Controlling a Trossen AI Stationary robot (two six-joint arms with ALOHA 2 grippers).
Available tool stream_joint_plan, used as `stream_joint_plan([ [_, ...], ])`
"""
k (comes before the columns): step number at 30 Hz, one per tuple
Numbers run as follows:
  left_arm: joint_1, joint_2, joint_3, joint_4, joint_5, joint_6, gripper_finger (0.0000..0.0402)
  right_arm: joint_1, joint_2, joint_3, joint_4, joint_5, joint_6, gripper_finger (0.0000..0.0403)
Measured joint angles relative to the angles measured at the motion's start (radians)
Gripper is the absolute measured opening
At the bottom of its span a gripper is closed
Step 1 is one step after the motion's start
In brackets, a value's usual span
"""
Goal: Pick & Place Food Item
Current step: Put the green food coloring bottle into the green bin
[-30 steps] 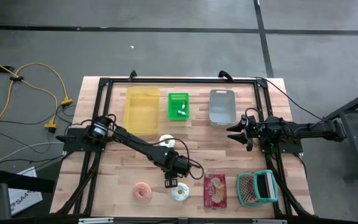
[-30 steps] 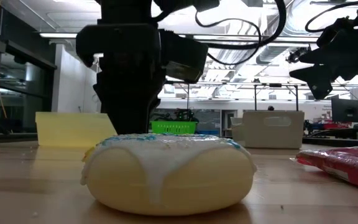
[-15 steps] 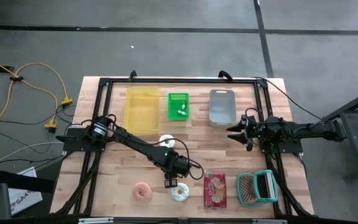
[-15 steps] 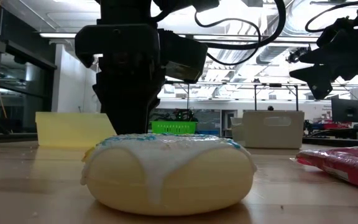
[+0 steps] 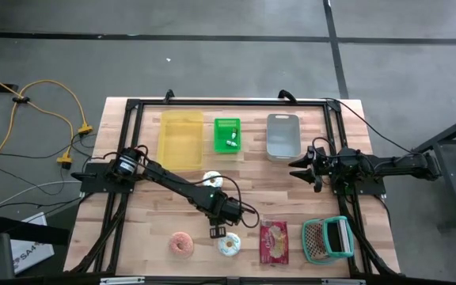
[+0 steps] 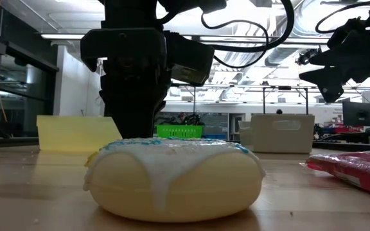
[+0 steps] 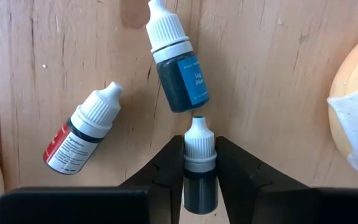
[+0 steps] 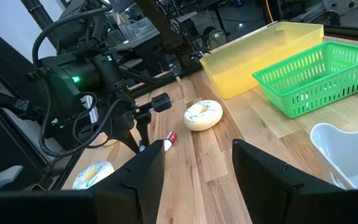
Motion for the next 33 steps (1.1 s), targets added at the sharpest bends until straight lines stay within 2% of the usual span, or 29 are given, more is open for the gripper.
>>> stream_joint_plan([
  [20, 0.004, -0.009, 0.000, -0.008, 0.027, -0.009, 0.0071, 0.000, 0.000, 0.000, 0.000, 0.000, 0.000, 0.0175],
  [33, 0.019, -0.146, 0.003, -0.041, 0.008, 0.014, 0.0070, 0.000, 0.000, 0.000, 0.000, 0.000, 0.000, 0.0175],
])
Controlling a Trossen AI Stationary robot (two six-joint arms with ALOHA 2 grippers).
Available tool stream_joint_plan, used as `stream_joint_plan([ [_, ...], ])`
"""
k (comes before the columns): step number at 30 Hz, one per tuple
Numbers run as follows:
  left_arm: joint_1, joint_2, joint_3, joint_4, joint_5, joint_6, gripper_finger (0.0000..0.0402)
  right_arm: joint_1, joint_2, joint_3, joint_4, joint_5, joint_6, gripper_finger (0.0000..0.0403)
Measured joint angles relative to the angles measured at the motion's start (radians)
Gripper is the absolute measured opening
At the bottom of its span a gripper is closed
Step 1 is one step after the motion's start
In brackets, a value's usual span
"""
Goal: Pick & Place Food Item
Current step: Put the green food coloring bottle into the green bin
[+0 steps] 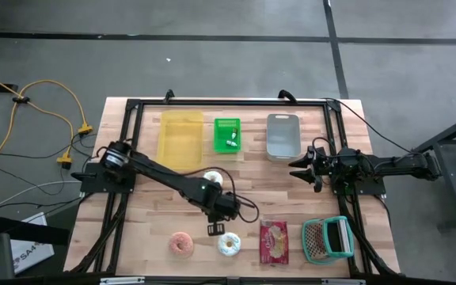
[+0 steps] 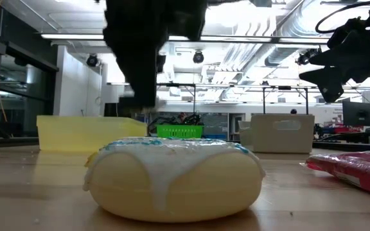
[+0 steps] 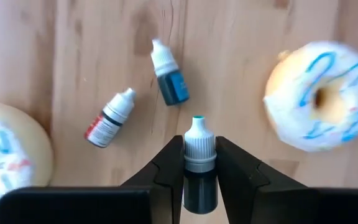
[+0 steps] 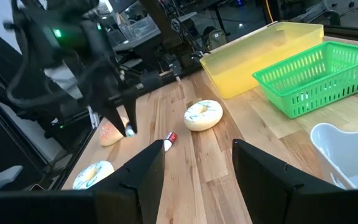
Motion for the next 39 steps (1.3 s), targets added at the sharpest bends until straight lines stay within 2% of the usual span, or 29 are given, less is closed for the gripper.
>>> stream_joint_plan([
  [9, 0.006, -0.053, 0.001, 0.001, -0.086, 0.037, 0.0070, 0.000, 0.000, 0.000, 0.000, 0.000, 0.000, 0.0175],
  [19, 0.085, -0.053, 0.001, 0.058, -0.097, 0.113, 0.0070, 0.000, 0.000, 0.000, 0.000, 0.000, 0.000, 0.0175],
  [39, 0.375, -0.052, 0.001, 0.087, 0.011, 0.347, 0.0070, 0.000, 0.000, 0.000, 0.000, 0.000, 0.000, 0.0175],
])
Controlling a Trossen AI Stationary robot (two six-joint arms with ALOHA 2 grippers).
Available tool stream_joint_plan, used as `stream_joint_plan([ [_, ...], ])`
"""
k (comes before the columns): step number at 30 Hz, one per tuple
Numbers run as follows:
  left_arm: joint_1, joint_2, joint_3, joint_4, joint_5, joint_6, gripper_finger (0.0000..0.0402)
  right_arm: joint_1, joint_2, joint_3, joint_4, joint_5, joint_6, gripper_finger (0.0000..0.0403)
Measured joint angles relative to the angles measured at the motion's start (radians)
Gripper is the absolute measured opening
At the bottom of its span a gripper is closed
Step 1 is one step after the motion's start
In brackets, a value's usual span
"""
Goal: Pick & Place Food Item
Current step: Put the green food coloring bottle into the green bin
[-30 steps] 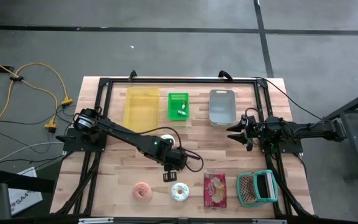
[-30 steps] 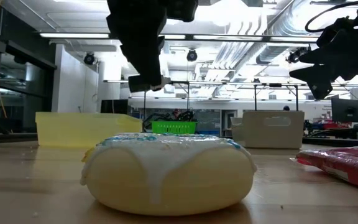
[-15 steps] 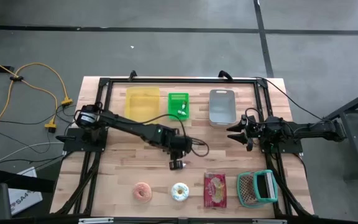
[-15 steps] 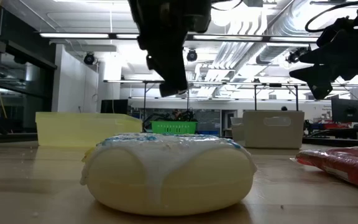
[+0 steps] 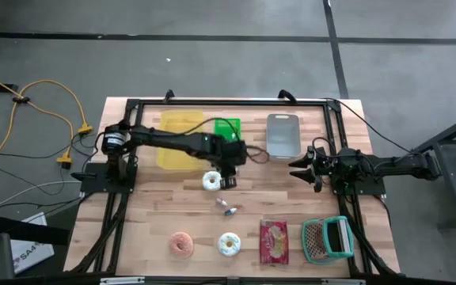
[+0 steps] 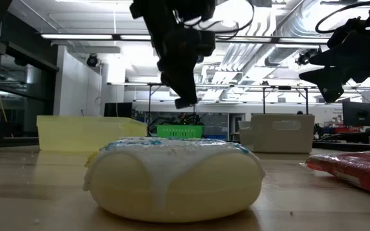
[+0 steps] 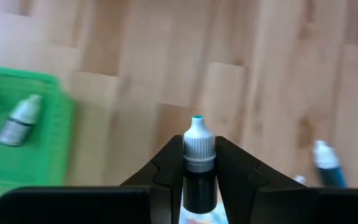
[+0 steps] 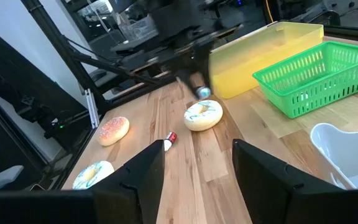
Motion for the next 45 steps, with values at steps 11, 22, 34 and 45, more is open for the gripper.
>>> stream_joint_plan([
  [11, 0.176, 0.000, 0.000, 0.012, 0.004, 0.119, 0.0070, 0.000, 0.000, 0.000, 0.000, 0.000, 0.000, 0.0175],
  [22, 0.288, 0.000, 0.000, 0.022, 0.000, 0.202, 0.0070, 0.000, 0.000, 0.000, 0.000, 0.000, 0.000, 0.0175],
  [34, 0.279, 0.036, -0.004, 0.032, -0.004, 0.215, 0.0070, 0.000, 0.000, 0.000, 0.000, 0.000, 0.000, 0.0175],
  [45, 0.279, 0.125, -0.004, 0.038, 0.001, 0.218, 0.0070, 0.000, 0.000, 0.000, 0.000, 0.000, 0.000, 0.0175],
])
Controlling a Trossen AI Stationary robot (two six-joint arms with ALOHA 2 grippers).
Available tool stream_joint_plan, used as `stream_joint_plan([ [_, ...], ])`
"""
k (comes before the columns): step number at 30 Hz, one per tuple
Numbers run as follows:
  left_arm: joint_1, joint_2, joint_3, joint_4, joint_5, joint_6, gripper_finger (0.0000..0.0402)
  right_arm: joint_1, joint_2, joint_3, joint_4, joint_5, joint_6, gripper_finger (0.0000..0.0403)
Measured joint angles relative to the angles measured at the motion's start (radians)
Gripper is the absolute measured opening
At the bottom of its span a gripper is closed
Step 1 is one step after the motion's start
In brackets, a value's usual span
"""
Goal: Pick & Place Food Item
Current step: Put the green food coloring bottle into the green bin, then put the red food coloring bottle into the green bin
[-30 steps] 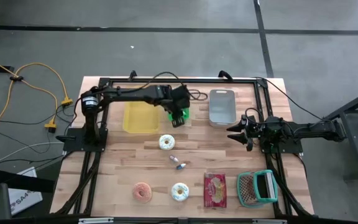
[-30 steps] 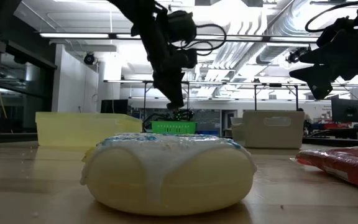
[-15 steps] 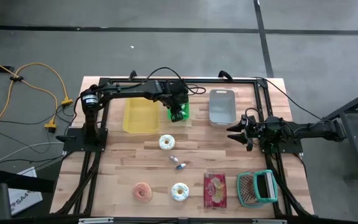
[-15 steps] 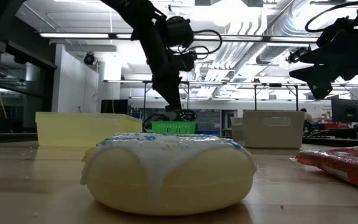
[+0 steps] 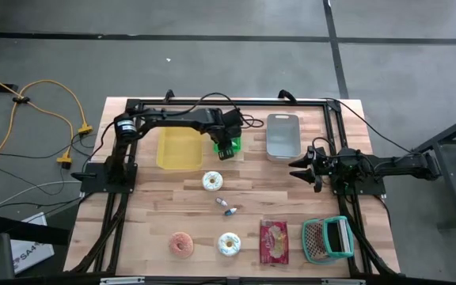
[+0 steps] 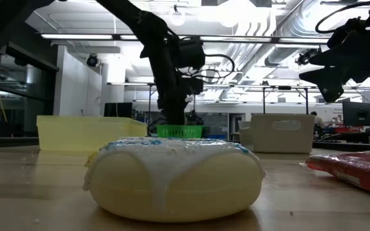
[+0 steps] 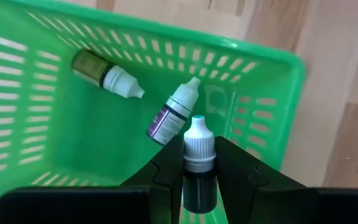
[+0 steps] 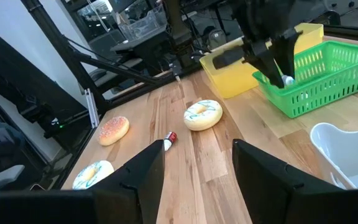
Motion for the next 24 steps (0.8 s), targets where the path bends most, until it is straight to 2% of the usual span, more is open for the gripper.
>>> stream_joint_plan([
  [13, -0.003, 0.046, 0.000, 0.013, 0.006, 0.001, 0.0071, 0.000, 0.000, 0.000, 0.000, 0.000, 0.000, 0.0175],
  [24, -0.003, 0.047, 0.000, 0.009, 0.006, 0.000, 0.0116, 0.000, 0.000, 0.000, 0.000, 0.000, 0.000, 0.0175],
])
